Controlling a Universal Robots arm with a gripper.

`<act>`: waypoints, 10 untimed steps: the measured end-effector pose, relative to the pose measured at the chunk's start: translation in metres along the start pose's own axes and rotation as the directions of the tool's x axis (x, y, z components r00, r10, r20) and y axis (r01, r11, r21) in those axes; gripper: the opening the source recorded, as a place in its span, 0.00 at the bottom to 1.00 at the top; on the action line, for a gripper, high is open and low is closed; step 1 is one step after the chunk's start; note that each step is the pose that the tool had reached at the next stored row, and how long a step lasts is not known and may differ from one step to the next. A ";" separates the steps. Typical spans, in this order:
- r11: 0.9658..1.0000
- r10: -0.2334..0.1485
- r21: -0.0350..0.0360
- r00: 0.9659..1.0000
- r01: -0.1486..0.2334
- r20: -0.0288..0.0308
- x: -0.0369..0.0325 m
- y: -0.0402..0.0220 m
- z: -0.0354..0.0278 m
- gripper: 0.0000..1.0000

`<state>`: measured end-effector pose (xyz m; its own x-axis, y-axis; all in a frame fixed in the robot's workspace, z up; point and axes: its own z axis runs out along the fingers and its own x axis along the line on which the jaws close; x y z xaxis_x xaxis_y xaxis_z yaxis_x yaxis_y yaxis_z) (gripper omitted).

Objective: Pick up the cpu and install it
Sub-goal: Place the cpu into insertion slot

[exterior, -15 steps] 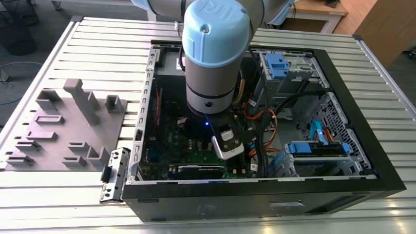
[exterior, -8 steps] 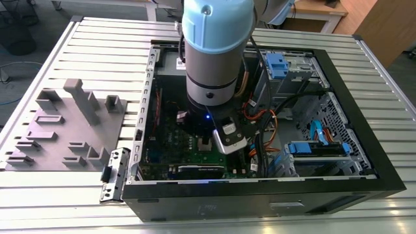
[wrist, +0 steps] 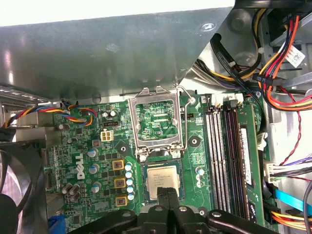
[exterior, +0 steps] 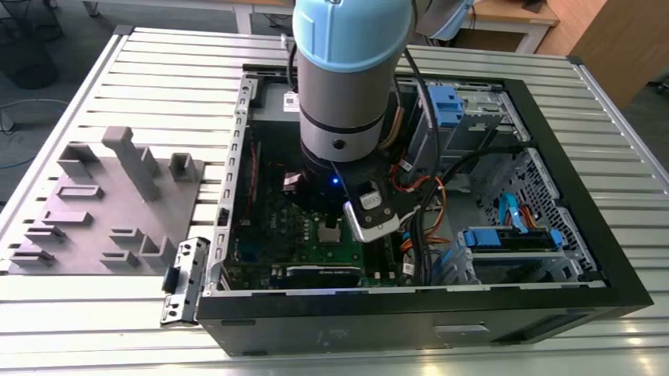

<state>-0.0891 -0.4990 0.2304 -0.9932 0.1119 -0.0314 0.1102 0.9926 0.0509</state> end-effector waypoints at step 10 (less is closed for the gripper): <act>1.000 0.000 0.000 1.000 0.000 0.000 -0.0002 0.0003 -0.0064 0.11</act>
<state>-0.0891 -0.4991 0.2368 -0.9932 0.1119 -0.0312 0.1102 0.9926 0.0507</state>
